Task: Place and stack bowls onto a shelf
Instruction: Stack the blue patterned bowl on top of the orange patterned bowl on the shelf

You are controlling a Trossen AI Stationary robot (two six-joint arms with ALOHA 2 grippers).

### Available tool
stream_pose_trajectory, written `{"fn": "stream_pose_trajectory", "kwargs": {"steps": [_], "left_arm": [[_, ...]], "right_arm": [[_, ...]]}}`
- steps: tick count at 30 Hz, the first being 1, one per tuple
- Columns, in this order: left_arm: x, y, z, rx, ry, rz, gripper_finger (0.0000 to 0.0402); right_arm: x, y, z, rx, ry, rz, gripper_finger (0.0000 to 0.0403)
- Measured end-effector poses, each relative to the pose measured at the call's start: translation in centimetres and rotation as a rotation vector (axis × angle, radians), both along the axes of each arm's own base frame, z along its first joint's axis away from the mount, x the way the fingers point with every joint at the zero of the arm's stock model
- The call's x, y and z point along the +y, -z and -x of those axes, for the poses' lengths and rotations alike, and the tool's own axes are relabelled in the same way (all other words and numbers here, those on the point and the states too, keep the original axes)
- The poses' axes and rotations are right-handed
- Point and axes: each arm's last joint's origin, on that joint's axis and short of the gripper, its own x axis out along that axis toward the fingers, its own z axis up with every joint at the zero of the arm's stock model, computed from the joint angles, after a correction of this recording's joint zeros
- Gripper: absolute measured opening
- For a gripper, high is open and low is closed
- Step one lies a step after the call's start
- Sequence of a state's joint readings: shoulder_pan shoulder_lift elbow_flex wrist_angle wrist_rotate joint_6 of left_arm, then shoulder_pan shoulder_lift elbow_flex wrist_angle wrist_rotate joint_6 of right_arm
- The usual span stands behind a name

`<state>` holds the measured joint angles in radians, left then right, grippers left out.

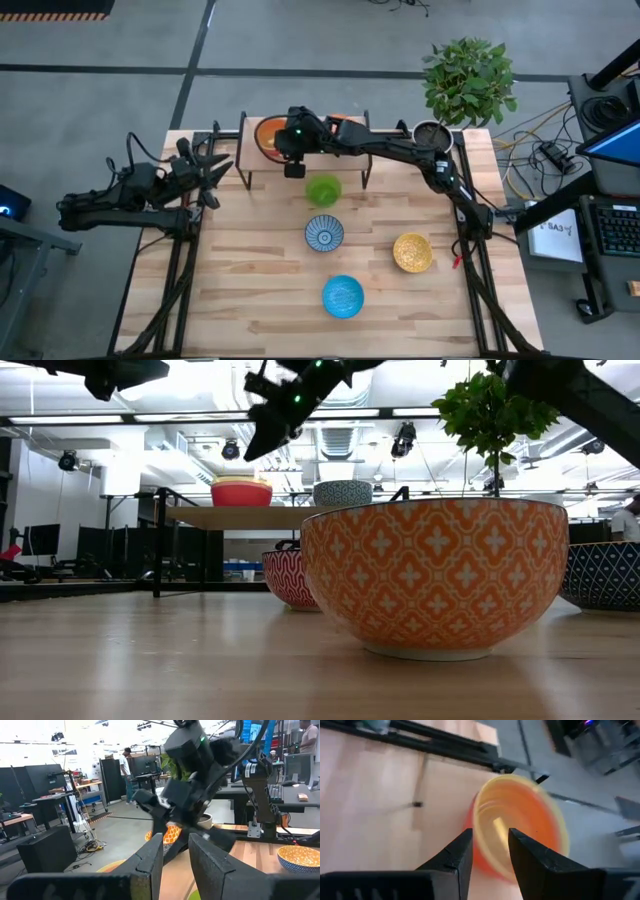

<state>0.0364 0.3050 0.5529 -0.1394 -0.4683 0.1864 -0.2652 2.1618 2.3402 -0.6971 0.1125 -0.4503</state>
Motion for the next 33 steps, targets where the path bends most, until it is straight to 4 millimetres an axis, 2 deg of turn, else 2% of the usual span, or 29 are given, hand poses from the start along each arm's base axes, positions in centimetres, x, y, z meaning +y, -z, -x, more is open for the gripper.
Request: {"fn": "stream_pose_trajectory", "kwargs": {"steps": [5,9,11,15,24,29,33], "left_arm": [[0.0,0.0,-0.1,0.010,-0.001,-0.013,0.0077],[0.0,0.1,-0.1,0.018,-0.002,-0.016,0.0077],[0.0,0.1,-0.1,0.019,-0.001,-0.016,0.0077],[0.0,0.1,-0.2,0.019,-0.001,-0.016,0.0077],[0.0,0.1,-0.2,0.019,-0.001,-0.016,0.0077],[0.0,0.1,-0.2,0.019,-0.001,-0.016,0.0077],[0.0,0.1,-0.2,0.019,-0.001,-0.016,0.0077]], "right_arm": [[1.9,-1.0,1.7,0.045,-0.020,-0.258,0.0100],[3.9,-0.4,2.8,0.179,-0.088,-0.519,0.0093],[5.0,0.1,3.0,0.239,-0.089,-0.594,0.0093],[8.0,1.2,3.2,0.366,-0.087,-0.611,0.0109],[14.6,2.9,3.0,0.467,-0.092,-0.539,0.0163],[17.2,4.8,3.2,0.523,-0.010,-0.527,0.0171],[18.7,7.1,3.4,0.566,0.073,-0.553,0.0171]]}}
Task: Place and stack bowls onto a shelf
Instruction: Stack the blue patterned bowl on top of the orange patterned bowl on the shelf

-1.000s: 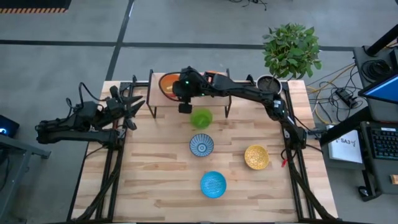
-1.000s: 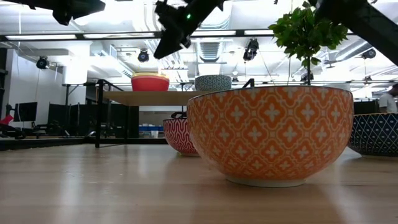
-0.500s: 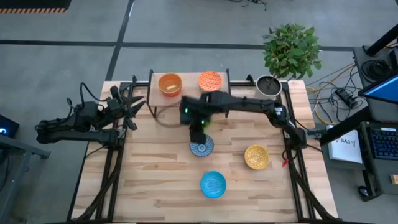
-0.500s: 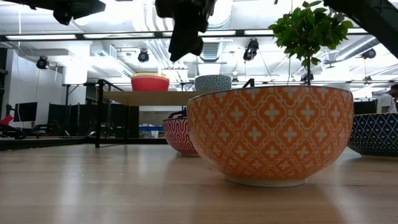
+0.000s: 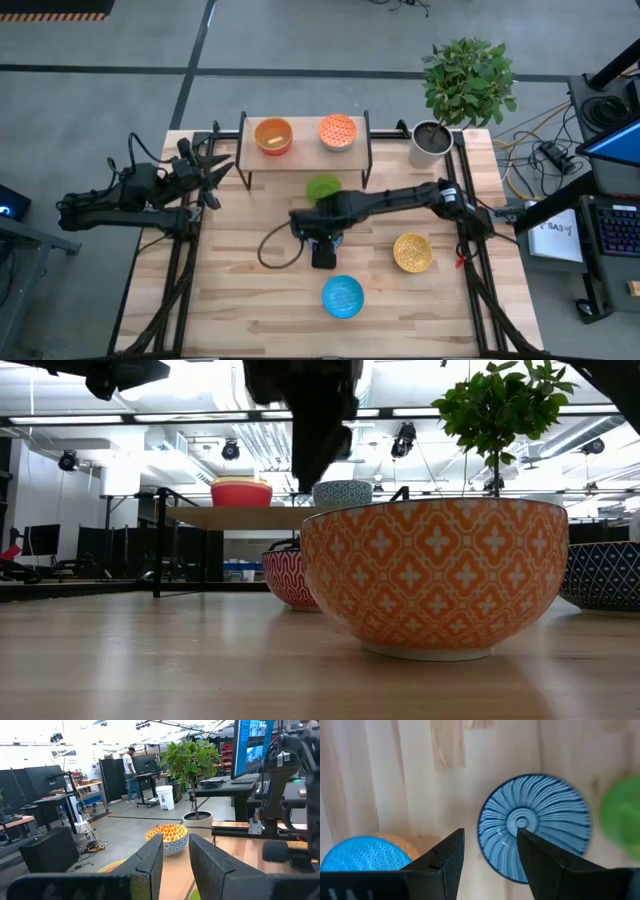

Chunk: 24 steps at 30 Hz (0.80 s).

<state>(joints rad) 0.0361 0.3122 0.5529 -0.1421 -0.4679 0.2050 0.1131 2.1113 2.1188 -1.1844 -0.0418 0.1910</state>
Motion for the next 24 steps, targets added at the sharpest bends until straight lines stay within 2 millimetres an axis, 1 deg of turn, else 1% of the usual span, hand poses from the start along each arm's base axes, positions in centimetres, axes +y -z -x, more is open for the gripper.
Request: {"fn": "stream_pose_trajectory", "kwargs": {"steps": [4,8,13,17,21,24], "left_arm": [[0.0,0.2,0.0,0.013,0.002,0.008,0.0077],[0.0,0.4,0.0,0.038,0.008,0.011,0.0077],[0.0,0.4,0.0,0.040,0.008,0.011,0.0077],[0.0,0.4,0.0,0.042,0.007,0.005,0.0077],[0.0,0.4,0.0,0.043,0.008,0.005,0.0077],[0.0,0.4,0.0,0.043,0.008,0.005,0.0077]], "right_arm": [[1.2,2.2,0.1,0.030,0.041,-0.015,0.0171],[1.6,3.9,0.6,0.074,0.098,0.032,0.0171],[1.4,5.3,0.8,0.102,0.115,0.049,0.0170],[1.5,6.5,1.0,0.113,0.094,0.054,0.0163],[1.5,7.7,1.0,0.093,0.058,0.059,0.0151],[1.5,8.0,0.8,0.069,0.048,0.058,0.0134]]}}
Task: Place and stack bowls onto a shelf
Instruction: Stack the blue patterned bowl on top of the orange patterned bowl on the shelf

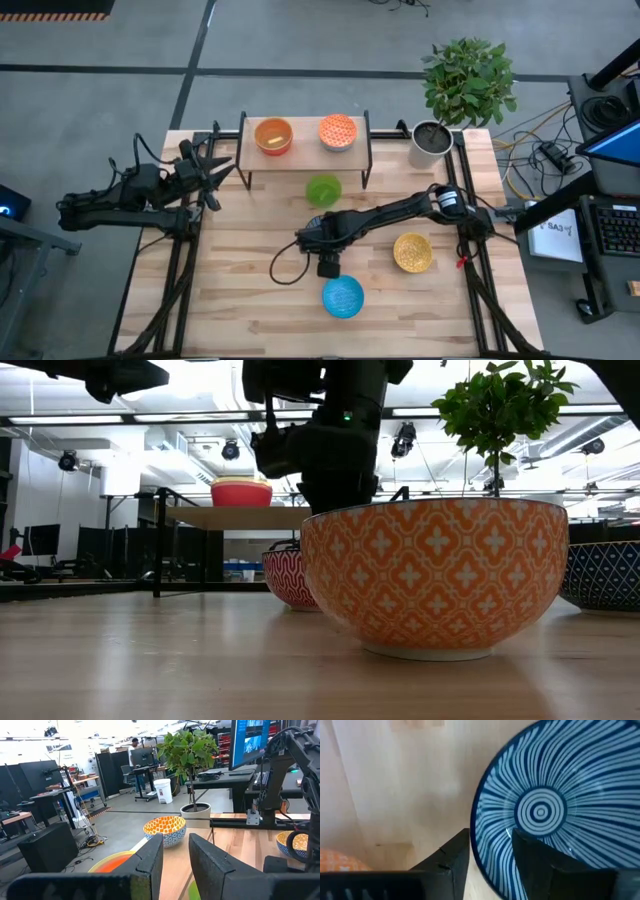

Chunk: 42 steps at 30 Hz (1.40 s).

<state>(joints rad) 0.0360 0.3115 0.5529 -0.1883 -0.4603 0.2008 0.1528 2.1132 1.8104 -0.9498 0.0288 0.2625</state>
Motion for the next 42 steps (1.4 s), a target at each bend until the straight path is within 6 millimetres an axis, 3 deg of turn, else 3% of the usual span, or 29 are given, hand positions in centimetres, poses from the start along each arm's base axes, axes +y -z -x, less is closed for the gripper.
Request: {"fn": "stream_pose_trajectory", "kwargs": {"steps": [9,18,22,28,34,42], "left_arm": [[0.0,0.0,0.0,0.000,0.000,-0.001,0.0077],[0.0,0.0,0.0,0.000,0.000,-0.001,0.0077],[0.0,0.0,0.0,0.000,0.000,-0.001,0.0077],[0.0,0.0,0.0,0.000,0.000,-0.001,0.0077],[0.0,0.0,0.0,0.005,-0.001,-0.011,0.0077],[0.0,0.0,0.0,0.007,-0.001,-0.013,0.0077]], "right_arm": [[0.0,0.0,-0.1,-0.011,-0.043,0.007,0.0023],[0.1,-0.8,-0.2,-0.023,-0.057,0.004,0.0014],[0.4,-3.7,-0.7,-0.062,-0.103,-0.020,0.0014],[0.1,-10.8,-0.9,-0.189,-0.190,-0.007,0.0013],[-3.0,-16.5,0.6,-0.301,-0.168,0.175,0.0013],[-10.9,-18.7,3.0,-0.227,0.024,0.445,0.0013]]}}
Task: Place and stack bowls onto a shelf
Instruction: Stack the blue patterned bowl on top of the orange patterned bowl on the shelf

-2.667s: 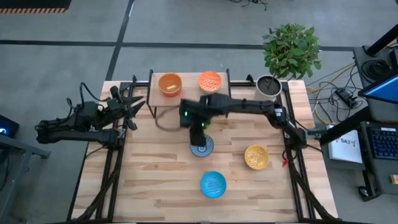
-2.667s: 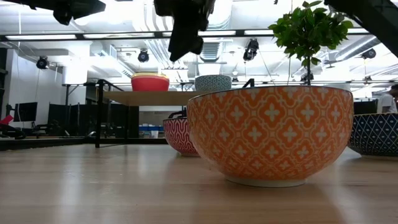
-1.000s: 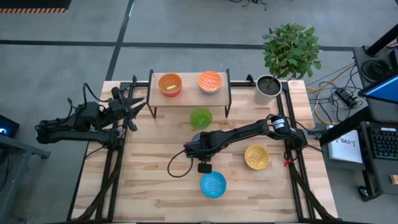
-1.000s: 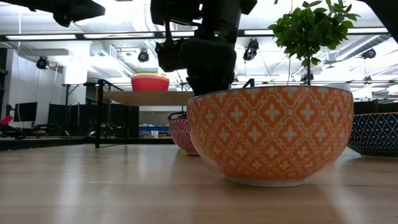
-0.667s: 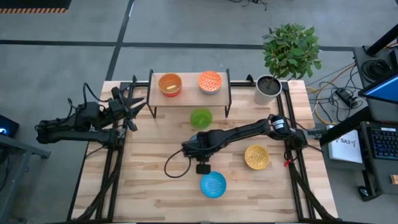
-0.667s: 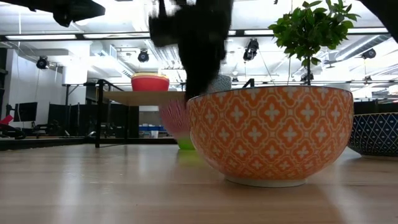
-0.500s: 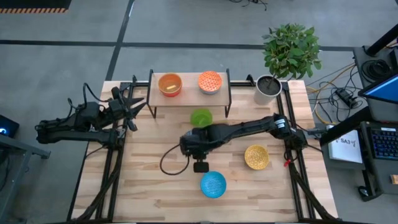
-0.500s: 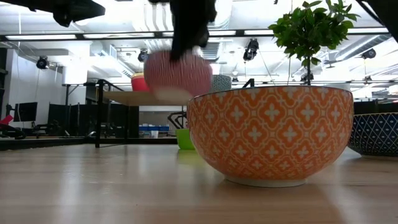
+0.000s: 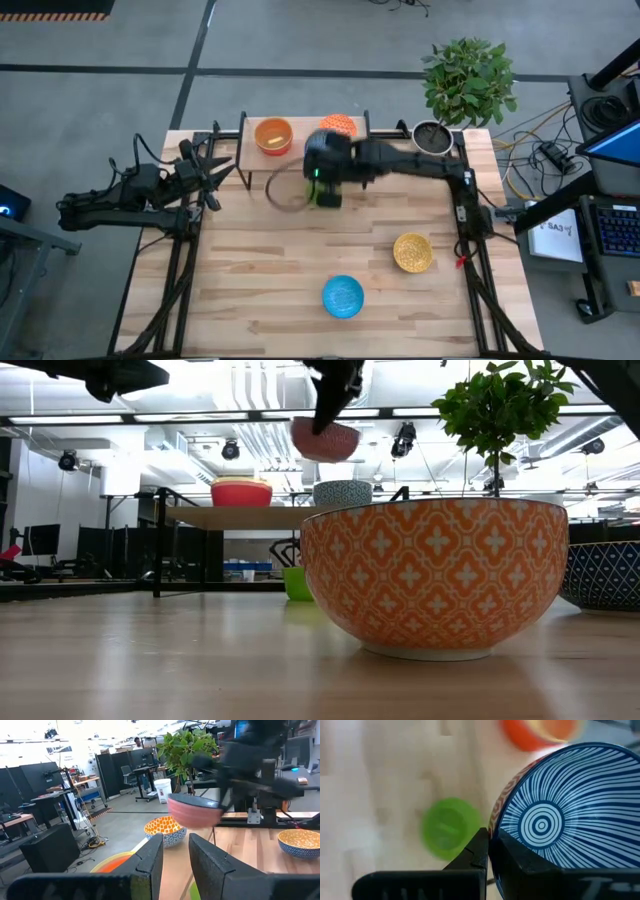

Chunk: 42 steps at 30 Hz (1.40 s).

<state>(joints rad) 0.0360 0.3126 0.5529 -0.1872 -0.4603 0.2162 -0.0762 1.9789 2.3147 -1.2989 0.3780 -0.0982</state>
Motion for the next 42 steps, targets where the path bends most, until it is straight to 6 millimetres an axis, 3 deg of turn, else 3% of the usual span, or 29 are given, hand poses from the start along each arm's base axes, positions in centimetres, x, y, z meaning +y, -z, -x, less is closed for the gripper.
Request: {"fn": "stream_pose_trajectory", "kwargs": {"steps": [8,13,29,37,42], "left_arm": [[0.0,0.0,0.0,0.006,-0.001,-0.009,0.0077],[0.0,0.1,0.0,0.013,-0.001,-0.016,0.0077],[0.0,0.1,0.0,0.012,-0.001,-0.017,0.0077],[0.0,0.1,0.0,0.013,-0.001,-0.017,0.0077],[0.0,0.2,0.0,0.018,-0.001,-0.016,0.0077]], "right_arm": [[-7.3,-0.1,1.5,0.010,0.138,-0.017,0.0013],[-9.7,0.2,2.2,-0.005,0.154,-0.095,0.0013],[-10.4,0.8,1.9,-0.006,0.147,-0.090,0.0016],[-10.5,0.8,1.8,-0.021,0.155,-0.083,0.0069],[-10.6,0.8,1.8,-0.023,0.162,-0.076,0.0082]]}}
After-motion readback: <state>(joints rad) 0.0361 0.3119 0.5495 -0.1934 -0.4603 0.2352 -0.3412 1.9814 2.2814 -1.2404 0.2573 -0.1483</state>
